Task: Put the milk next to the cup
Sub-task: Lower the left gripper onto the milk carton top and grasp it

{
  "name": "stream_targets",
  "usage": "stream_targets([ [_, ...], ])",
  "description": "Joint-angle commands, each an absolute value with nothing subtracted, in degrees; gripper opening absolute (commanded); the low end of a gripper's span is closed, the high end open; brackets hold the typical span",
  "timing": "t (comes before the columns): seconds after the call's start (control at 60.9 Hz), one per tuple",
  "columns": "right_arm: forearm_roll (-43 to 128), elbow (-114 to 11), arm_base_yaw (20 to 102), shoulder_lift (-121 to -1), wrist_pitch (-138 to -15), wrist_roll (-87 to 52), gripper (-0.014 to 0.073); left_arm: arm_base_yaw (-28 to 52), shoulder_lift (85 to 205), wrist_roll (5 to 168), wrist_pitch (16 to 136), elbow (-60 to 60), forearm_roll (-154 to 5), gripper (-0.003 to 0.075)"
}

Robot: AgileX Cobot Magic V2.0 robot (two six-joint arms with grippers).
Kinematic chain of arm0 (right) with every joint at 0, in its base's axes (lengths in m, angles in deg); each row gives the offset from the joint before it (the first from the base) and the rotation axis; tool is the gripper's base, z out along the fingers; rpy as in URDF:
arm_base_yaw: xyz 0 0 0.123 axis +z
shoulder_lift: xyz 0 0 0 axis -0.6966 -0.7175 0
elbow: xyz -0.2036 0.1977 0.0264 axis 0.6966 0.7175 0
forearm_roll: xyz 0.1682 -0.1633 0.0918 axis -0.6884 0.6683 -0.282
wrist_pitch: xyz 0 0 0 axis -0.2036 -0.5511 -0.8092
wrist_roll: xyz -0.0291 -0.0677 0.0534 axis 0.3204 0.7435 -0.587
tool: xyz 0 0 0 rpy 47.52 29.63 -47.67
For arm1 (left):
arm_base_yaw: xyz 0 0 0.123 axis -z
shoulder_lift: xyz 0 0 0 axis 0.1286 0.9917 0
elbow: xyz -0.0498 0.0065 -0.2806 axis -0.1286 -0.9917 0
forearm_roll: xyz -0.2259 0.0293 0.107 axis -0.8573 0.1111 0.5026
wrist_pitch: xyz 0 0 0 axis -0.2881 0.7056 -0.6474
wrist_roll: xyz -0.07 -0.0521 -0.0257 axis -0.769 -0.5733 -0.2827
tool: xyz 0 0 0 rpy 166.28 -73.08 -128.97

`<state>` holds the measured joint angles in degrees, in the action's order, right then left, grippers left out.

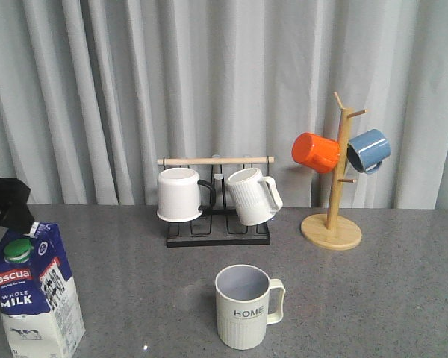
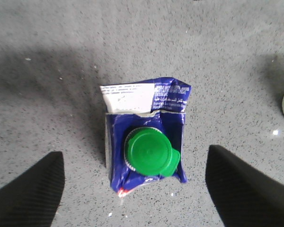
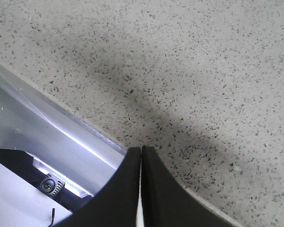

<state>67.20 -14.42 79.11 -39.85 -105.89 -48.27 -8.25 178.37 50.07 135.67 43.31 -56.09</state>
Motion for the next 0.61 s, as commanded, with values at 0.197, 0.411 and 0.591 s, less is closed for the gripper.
stream_targets([
  [0.197, 68.32, -15.81, 79.04, -39.85, -103.06, -48.39, -0.0008, -6.65, 180.2, 49.74, 134.53, 45.12, -57.93, 0.0586],
  [0.411, 68.32, -15.81, 79.04, -39.85, -103.6, -48.39, -0.0008, -6.13, 182.76, 49.8, 134.53, 44.91, -57.19, 0.0586],
  [0.591, 68.32, -15.81, 79.04, -39.85, -103.73, -48.39, -0.0008, -6.13, 184.38, 49.75, 134.53, 44.87, -55.44, 0.0586],
])
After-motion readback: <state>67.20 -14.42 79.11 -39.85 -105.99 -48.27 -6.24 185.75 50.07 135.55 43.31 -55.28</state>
